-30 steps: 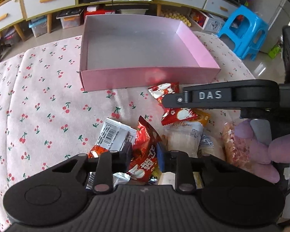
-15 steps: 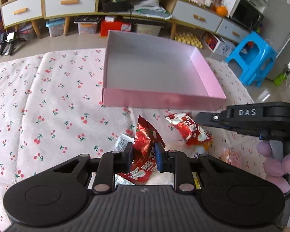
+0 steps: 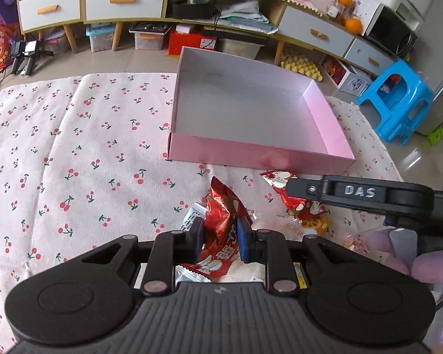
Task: Organize snacks
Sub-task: 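Carry both red packets into the pink box and open both tools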
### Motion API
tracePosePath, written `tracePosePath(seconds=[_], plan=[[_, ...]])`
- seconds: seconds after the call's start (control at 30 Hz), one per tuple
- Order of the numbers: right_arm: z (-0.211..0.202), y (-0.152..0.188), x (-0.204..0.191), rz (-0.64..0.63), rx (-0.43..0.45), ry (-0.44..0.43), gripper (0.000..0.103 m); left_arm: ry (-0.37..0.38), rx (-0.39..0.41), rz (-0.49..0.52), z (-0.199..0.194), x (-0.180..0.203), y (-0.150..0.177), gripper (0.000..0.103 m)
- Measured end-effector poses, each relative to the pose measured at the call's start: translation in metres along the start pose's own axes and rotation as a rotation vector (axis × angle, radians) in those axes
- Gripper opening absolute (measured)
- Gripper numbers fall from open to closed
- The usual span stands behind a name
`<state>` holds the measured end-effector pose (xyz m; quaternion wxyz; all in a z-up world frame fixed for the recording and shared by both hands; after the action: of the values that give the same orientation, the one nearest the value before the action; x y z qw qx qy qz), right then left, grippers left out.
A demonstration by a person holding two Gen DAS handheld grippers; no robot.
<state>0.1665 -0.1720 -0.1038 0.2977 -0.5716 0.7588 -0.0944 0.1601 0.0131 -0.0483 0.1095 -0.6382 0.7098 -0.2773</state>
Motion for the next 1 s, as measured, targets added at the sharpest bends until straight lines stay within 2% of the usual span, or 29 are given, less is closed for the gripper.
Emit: tracePosePath(seconds=[0.13, 0.2, 0.23, 0.3, 0.63, 0.87, 1.0], plan=[[0.009, 0.005, -0.009, -0.112, 0.008, 0.075, 0.057, -0.009, -0.005, 0.002, 0.001, -0.001, 0.000, 0.021], [0.011, 0.009, -0.013, -0.164, 0.022, 0.099, 0.044, -0.010, -0.004, 0.001, 0.000, -0.001, 0.001, 0.021], [0.012, 0.010, -0.014, -0.179, 0.023, 0.102, 0.032, -0.011, -0.003, 0.000, 0.000, -0.002, 0.001, 0.021], [0.010, 0.010, -0.015, -0.182, 0.027, 0.087, 0.027, -0.012, 0.001, -0.004, -0.002, -0.002, 0.002, 0.021], [-0.021, -0.001, -0.002, -0.018, -0.004, -0.025, 0.026, -0.019, 0.050, -0.049, -0.013, -0.011, -0.004, 0.021], [-0.050, -0.024, 0.012, 0.061, 0.089, -0.080, 0.026, -0.005, 0.120, -0.092, -0.025, -0.016, -0.027, 0.021], [-0.052, -0.037, 0.028, 0.157, 0.152, -0.131, 0.026, -0.007, 0.153, -0.085, -0.018, -0.017, -0.047, 0.021]])
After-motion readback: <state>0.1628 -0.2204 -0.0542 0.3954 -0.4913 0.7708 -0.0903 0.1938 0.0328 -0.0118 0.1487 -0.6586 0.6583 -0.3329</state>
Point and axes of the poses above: each gripper's, at about its wrist camera, not at the fingertips, and z roughly the way its jaws point, x to its right, y to its underside, the point moved 3 cm from there along z, roughly the way its jaws point, and after that the axes turned 1 degree about z, right-handed, at the moved point
